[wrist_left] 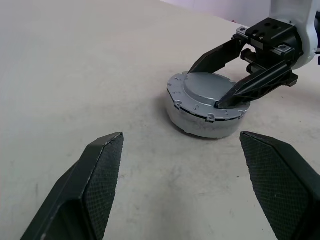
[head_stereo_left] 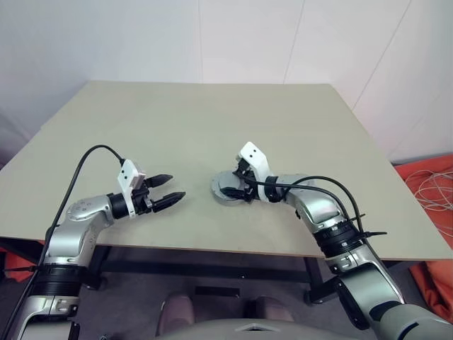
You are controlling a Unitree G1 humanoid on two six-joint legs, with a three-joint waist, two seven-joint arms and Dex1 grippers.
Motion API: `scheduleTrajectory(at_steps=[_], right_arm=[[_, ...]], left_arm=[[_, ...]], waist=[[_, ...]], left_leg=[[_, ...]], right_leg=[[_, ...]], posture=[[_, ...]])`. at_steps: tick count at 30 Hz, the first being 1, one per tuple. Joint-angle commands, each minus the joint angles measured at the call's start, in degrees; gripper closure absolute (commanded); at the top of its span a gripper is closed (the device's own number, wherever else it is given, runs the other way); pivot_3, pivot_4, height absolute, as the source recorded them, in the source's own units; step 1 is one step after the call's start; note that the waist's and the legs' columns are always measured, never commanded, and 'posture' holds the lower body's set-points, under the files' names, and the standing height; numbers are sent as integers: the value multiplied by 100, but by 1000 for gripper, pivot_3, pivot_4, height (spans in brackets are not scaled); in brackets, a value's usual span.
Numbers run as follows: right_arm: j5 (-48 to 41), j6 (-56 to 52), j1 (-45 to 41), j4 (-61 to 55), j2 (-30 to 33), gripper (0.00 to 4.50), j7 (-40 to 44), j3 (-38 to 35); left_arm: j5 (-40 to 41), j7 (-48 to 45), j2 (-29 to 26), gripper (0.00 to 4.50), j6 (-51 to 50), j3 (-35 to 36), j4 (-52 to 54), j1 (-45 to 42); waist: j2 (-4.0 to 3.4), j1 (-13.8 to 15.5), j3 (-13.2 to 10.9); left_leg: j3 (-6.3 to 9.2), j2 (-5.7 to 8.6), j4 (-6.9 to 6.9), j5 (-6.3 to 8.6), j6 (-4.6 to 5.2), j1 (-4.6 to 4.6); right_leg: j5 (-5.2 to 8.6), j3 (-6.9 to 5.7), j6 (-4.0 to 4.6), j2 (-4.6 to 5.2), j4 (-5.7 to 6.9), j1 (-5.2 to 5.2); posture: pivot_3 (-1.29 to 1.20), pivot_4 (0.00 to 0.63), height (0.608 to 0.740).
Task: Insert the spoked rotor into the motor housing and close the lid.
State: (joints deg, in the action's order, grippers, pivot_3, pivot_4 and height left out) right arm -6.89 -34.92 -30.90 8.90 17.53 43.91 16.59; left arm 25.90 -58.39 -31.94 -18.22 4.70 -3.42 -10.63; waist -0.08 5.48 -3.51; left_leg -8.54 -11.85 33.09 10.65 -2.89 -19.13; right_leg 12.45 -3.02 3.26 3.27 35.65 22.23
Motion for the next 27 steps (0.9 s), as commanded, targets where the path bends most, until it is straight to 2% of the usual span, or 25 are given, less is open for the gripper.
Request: scheduleTrajectory(at_steps=[1,8,19,27], right_arm=[[82,-183,-31,116,-10,1377,-78,55],[391,-4,81,272,259,1377,5,408],[313,-26,12,338,320,1377,27,321],[307,8,27,352,264,1377,17,355]], left_arm=[[37,18,-23,554,11,43,128,-129],[37,21,-23,554,8,33,123,-141],[34,77,1,554,-68,8,120,-216],[105,303,281,554,-401,-29,-57,-722]], waist=[[0,0,0],[2,1,3],[5,7,5],[6,10,6]], left_leg=[[0,0,0,0,-1,1],[0,0,0,0,-1,6],[1,0,-1,0,0,6],[1,0,-1,0,0,7]], right_leg=[[0,0,0,0,0,-1],[0,1,-1,0,-9,-8],[1,1,-2,3,-19,-16],[1,1,-2,3,-19,-19]], posture=[[0,0,740],[0,0,740],[0,0,740],[0,0,740]])
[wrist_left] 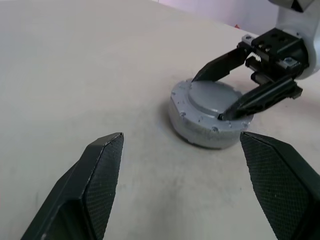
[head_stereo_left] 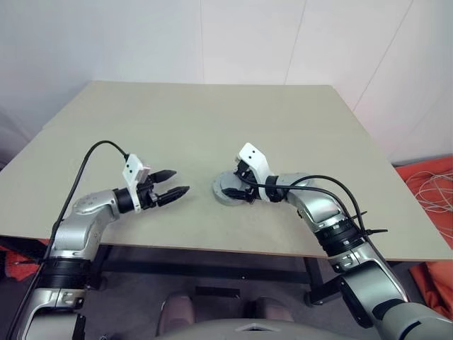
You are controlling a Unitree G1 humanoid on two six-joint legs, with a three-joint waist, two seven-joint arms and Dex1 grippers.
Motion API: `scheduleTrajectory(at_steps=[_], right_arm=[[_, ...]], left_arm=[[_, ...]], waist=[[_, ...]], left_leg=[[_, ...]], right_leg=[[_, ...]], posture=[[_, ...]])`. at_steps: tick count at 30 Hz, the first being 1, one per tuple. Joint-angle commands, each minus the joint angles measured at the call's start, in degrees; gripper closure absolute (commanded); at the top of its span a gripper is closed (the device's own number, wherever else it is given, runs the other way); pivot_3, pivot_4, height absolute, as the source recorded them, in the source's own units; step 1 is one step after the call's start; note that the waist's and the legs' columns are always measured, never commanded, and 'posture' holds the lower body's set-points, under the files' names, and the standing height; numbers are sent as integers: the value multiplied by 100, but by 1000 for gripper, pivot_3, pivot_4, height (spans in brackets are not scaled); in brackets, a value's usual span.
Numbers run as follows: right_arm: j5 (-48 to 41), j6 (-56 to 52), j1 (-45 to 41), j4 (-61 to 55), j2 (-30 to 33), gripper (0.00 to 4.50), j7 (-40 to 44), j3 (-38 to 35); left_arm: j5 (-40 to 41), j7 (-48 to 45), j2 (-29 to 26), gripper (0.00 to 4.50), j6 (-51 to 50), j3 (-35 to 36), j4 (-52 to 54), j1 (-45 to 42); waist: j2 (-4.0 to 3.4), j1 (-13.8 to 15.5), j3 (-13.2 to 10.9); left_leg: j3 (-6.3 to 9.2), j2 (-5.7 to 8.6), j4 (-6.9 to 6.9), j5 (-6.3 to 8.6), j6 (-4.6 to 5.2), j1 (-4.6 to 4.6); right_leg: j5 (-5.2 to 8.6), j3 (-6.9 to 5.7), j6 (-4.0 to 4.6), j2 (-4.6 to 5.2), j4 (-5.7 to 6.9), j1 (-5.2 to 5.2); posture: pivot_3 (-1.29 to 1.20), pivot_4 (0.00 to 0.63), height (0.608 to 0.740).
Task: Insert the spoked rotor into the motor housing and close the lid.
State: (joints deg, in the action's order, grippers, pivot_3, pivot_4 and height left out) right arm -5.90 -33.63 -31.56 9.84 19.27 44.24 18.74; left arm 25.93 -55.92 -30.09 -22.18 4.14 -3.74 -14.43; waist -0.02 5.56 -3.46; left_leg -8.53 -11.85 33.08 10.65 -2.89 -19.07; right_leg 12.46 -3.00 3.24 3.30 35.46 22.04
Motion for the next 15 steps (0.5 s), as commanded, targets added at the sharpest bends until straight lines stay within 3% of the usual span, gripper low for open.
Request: scheduleTrajectory(at_steps=[1,4,12,15], right_arm=[[207,-117,93,260,87,1377,-19,138],[204,-119,96,256,83,1377,-23,132],[188,-141,107,230,54,1377,-42,112],[186,-146,110,230,22,1377,-54,110]], left_arm=[[179,53,170,942,-16,77,-86,-509],[64,298,417,1684,199,106,-261,-1099],[-461,384,772,4405,487,-391,-1003,-1783],[-686,379,963,4500,632,-594,-1528,-1893]], waist=[[0,5,0],[4,10,2],[-1,3,6],[0,6,5]], left_leg=[[0,0,0,0,0,0],[0,2,1,-1,-1,-2],[-1,3,-7,-1,-1,-6],[-2,5,-8,-1,-1,-8]], right_leg=[[0,0,0,0,0,0],[0,0,0,0,-1,-1],[0,0,-1,0,-3,-9],[0,0,-2,-1,-8,-7]], posture=[[0,0,740],[0,0,740],[0,0,740],[0,0,740]])
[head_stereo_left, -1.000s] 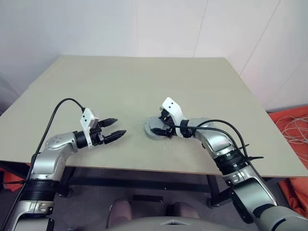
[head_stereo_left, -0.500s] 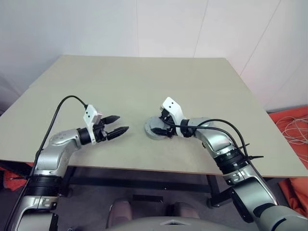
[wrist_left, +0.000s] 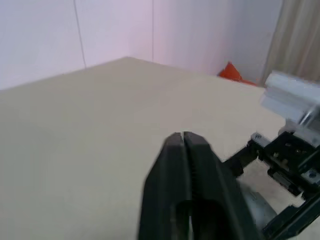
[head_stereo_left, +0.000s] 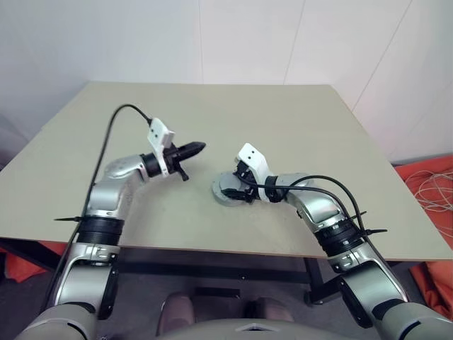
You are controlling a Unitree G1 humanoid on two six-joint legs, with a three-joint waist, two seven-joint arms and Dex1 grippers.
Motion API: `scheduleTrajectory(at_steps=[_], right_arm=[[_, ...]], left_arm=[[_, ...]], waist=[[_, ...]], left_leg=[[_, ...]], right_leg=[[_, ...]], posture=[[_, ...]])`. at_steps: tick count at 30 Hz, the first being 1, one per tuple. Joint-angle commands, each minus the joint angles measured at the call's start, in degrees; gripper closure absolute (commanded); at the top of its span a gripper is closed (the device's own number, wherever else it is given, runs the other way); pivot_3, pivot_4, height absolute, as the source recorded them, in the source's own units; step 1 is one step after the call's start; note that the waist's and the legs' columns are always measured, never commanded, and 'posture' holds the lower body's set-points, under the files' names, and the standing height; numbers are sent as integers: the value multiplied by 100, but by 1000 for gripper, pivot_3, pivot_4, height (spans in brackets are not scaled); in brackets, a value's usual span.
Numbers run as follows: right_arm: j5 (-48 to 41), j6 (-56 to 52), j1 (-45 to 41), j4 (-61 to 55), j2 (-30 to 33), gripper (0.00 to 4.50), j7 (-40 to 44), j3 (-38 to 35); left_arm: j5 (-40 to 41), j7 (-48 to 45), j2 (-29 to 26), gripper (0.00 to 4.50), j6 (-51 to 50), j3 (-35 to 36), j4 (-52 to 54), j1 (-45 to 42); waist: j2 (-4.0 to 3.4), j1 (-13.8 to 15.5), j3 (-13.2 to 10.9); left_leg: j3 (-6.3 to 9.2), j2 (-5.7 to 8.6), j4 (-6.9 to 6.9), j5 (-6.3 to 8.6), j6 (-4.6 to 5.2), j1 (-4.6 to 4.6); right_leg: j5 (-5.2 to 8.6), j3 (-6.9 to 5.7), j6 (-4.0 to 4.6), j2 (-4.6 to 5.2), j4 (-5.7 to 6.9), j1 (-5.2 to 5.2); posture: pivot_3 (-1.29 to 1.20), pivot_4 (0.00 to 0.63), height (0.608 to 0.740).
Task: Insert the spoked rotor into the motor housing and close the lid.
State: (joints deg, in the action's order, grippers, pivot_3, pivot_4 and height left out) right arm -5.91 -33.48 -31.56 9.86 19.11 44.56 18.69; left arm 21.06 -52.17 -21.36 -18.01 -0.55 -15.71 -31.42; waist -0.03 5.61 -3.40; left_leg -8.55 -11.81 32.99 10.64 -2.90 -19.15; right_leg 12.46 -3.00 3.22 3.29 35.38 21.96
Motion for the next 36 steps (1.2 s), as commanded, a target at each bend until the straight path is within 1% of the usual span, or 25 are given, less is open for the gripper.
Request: scheduleTrajectory(at_steps=[1,5,12,17,23,30,36], right_arm=[[187,-162,114,224,34,1377,-84,120],[183,-178,131,200,22,1377,-88,121],[169,-222,138,145,5,1377,-95,111],[168,-233,142,120,-5,1377,-92,115],[167,-238,157,107,-25,1377,-107,116],[165,-237,155,104,-33,1377,-130,118],[155,-244,151,84,-36,1377,-136,134]], left_arm=[[-302,46,166,4500,296,-189,-524,-237],[-561,138,439,4500,490,-374,-969,-266],[-766,212,749,4500,307,-568,-1230,-210],[-894,282,776,4500,-34,-693,-1201,-183],[-1251,384,690,4500,-379,-1021,-1067,-130],[-1272,699,730,4500,-808,-955,-949,-184],[-1114,844,788,4500,-1005,-752,-906,-165]], waist=[[1,4,0],[1,0,0],[1,-2,0],[0,-5,1],[-4,-5,7],[-17,-3,20],[-21,-5,23]], left_leg=[[0,-1,0,0,0,-1],[0,-2,-1,0,0,-1],[0,-4,-11,0,0,-3],[-1,-5,-25,0,0,-4],[0,-6,-30,0,1,10],[0,-5,-35,1,2,22],[1,-3,-35,1,2,23]], right_leg=[[0,-1,-1,-1,-4,2],[-4,-2,-6,0,-23,2],[-6,-2,-8,0,-33,0],[-6,-2,-8,0,-41,-3],[-5,-2,-9,2,-58,-26],[-4,-3,-11,3,-65,-43],[-3,-4,-13,4,-72,-42]], posture=[[0,0,740],[0,0,740],[0,0,740],[0,0,740],[0,0,740],[0,0,740],[0,0,740]])
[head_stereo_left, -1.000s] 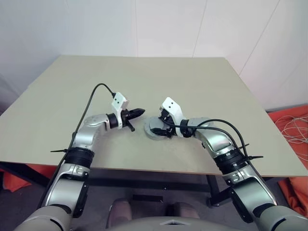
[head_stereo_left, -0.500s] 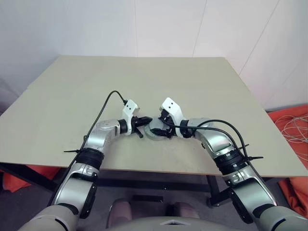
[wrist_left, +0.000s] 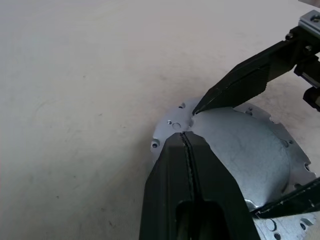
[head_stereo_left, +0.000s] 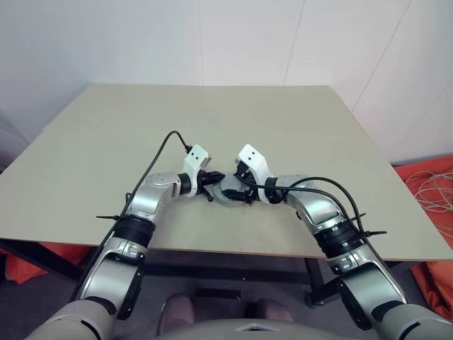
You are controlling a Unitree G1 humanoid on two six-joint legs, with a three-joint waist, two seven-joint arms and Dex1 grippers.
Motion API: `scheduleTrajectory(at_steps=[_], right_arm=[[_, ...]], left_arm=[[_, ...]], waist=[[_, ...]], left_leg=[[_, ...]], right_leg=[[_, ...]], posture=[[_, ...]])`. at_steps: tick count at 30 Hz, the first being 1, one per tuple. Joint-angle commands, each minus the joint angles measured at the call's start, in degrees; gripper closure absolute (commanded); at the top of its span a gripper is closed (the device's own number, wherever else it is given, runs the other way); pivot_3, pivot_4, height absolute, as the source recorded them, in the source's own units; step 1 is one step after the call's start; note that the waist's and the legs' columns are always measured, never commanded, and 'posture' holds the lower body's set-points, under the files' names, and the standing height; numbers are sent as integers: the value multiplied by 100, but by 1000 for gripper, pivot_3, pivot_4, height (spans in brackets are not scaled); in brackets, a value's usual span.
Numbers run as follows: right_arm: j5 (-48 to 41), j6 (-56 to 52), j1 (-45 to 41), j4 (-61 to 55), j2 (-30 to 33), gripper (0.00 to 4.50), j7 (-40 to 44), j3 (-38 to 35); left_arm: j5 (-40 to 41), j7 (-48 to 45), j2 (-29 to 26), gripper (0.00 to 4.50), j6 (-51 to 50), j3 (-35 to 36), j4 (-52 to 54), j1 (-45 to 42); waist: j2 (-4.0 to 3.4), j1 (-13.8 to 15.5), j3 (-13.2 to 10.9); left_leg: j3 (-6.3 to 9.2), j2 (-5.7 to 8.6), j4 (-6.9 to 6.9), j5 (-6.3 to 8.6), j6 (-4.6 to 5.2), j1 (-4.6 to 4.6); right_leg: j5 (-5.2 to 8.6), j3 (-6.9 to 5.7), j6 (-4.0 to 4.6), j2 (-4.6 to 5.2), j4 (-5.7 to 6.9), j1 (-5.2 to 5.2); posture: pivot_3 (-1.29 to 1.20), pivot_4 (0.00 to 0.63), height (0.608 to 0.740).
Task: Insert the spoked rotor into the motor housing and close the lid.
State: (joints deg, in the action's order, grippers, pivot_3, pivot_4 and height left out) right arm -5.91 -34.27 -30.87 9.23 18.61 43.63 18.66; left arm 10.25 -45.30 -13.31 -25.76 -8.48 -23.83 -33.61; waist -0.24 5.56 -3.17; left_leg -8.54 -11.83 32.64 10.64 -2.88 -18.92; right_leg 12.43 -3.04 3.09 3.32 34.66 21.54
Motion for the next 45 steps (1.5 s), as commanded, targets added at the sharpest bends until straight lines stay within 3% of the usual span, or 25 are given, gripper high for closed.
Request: scheduleTrajectory(at_steps=[1,17,21,31,40,45], right_arm=[[154,-170,85,140,15,1377,-42,138],[153,-118,103,72,48,1377,45,176],[121,-169,94,-46,54,88,33,129],[-10,-217,27,-320,122,36,97,-73],[-618,-707,-94,-1060,483,36,229,-838],[-1678,-1903,-127,-1645,396,36,117,-1877]], left_arm=[[-26,163,-24,4500,-244,58,-66,74],[7,50,-31,4500,-368,53,126,197],[0,54,-17,4500,-378,46,141,193],[-17,-20,-8,4500,-415,-17,205,189],[-25,-75,-2,4500,-456,-105,277,180],[-23,-120,-7,4500,-489,-146,348,168]], waist=[[-1,-4,0],[1,-11,2],[1,-5,2],[0,7,2],[-5,38,-3],[-6,50,-3]], left_leg=[[0,0,0,0,0,-1],[0,1,-34,0,-1,-5],[0,1,-35,0,-1,-14],[-1,2,-52,3,4,-31],[-1,6,-51,7,11,-59],[-1,5,-51,2,3,-82]], right_leg=[[0,0,0,0,-1,0],[1,-1,-1,-1,-16,23],[1,-1,-1,-1,-18,31],[1,-1,-2,0,-25,44],[0,-1,-2,2,-25,71],[-1,-1,0,2,-24,78]], posture=[[0,0,740],[0,0,740],[0,0,740],[0,0,740],[0,0,740],[0,0,740]])
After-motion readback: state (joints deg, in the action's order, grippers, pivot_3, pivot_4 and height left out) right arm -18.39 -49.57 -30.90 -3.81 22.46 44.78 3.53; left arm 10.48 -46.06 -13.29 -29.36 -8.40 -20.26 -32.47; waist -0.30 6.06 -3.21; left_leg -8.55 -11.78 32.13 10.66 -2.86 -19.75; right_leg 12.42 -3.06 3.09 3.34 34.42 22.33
